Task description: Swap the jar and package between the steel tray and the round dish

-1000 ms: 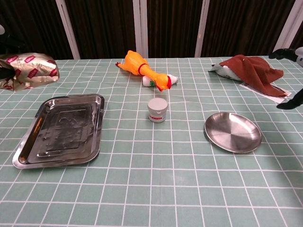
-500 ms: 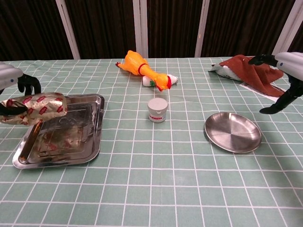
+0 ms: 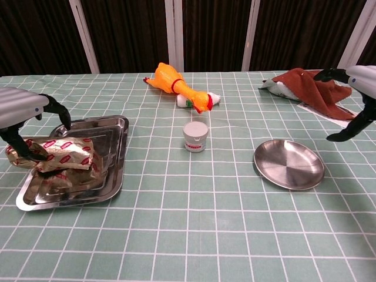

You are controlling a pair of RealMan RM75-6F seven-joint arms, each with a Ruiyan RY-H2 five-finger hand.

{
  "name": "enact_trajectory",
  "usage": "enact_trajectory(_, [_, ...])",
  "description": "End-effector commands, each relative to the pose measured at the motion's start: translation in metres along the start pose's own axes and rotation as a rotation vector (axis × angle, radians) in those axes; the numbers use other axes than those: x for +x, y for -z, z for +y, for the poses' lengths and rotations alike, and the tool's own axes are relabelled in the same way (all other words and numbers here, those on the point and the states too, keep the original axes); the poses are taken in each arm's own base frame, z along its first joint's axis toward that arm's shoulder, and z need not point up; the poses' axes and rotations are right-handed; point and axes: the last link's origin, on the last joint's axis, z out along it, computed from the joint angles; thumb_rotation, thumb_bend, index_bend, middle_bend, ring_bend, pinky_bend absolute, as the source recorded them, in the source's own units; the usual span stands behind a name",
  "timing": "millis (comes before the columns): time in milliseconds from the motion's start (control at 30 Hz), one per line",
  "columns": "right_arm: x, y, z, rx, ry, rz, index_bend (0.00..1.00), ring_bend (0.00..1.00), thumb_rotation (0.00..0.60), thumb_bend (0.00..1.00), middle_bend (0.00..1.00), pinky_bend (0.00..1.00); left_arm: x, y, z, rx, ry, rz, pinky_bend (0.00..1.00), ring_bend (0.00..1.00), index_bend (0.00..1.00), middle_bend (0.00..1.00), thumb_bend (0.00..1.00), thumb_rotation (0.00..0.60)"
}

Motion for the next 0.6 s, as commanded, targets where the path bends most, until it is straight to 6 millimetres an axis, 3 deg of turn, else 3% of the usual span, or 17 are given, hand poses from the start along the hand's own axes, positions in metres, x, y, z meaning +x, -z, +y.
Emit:
enact_trajectory(33, [0.001, 0.0, 0.001, -0.003, 0.001, 0.0, 0.12, 0.09, 0.6, 0.16, 0.11, 0.0, 0.005, 0.001, 0.002, -0.006, 0.032, 0.018, 0.16, 0.05, 0.32, 0.16, 0.15, 0.6])
enact_trajectory(267, [0.009, -0.004, -0.002, 0.014, 0.057, -0.006, 0.12, 0.09, 0.6, 0.15, 0.11, 0.0, 0.048, 0.011, -0.004, -0.007, 0.171, 0.169, 0.08, 0.0, 0.3, 0.14, 0.12, 0.6])
enact_trajectory(500, [0.007, 0.001, -0.028, 0.127, -0.058, -0.133, 0.12, 0.09, 0.6, 0.09, 0.11, 0.0, 0.101, 0.031, -0.027, 0.044, 0.213, 0.341, 0.08, 0.0, 0.3, 0.14, 0.1, 0.6])
enact_trajectory(600, [0.001, 0.002, -0.042, 0.179, -0.078, -0.187, 0.12, 0.09, 0.6, 0.08, 0.11, 0.0, 0.113, 0.037, -0.036, 0.066, 0.231, 0.362, 0.08, 0.0, 0.3, 0.13, 0.09, 0.6])
